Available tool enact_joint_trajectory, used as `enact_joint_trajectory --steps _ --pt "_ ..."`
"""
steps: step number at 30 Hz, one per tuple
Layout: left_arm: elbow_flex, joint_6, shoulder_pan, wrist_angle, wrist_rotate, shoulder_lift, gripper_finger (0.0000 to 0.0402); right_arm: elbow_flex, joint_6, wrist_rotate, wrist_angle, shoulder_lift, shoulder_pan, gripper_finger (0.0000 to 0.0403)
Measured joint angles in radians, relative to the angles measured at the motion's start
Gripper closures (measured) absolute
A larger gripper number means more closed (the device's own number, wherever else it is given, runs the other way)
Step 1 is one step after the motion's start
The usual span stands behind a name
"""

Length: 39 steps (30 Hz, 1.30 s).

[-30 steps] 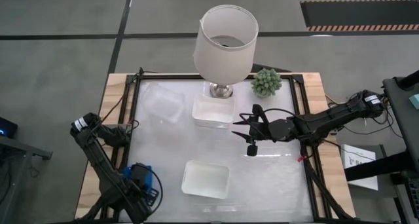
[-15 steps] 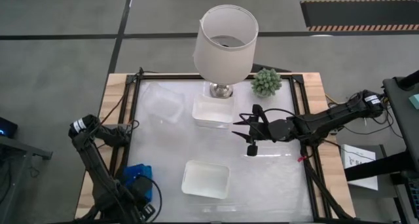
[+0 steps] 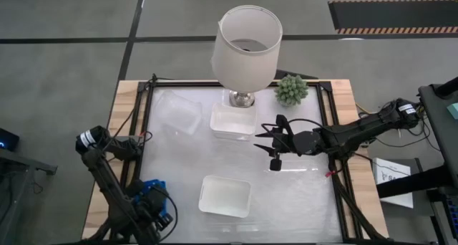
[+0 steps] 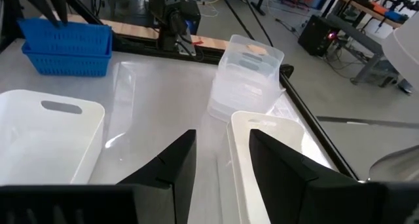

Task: Stack baskets by color
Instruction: Stack the blue bin into the lower left blue bin, then stack the white bin into the upper middle white bin

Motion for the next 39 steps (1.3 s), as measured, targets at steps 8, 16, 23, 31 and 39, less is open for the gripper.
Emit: enact_joint_trajectory --steps 8,16,23,31,39 --pt "-0.047 0.005 0.0 0.054 0.013 -0.011 0.038 0.0 0.012 0.0 0.0 0.0 0.0 0.0268" --pt "-0.048 0.169 0.001 0.086 -0.314 -0.05 0.038 0.0 0.026 0.0 0.0 0.0 0.0 0.0268" --pt "-0.095 0.42 0.033 0.08 -0.667 -0.108 0.038 -0.001 0.073 -0.001 0.004 0.006 0.0 0.0268" --pt "-0.282 0.599 0.098 0.231 -0.712 -0.233 0.038 -0.001 0.146 -0.079 0.018 0.074 0.0 0.0268" --pt "-0.488 0.902 0.175 0.505 -0.781 -0.411 0.038 0.027 0.106 -0.14 0.088 0.142 0.0 0.0268"
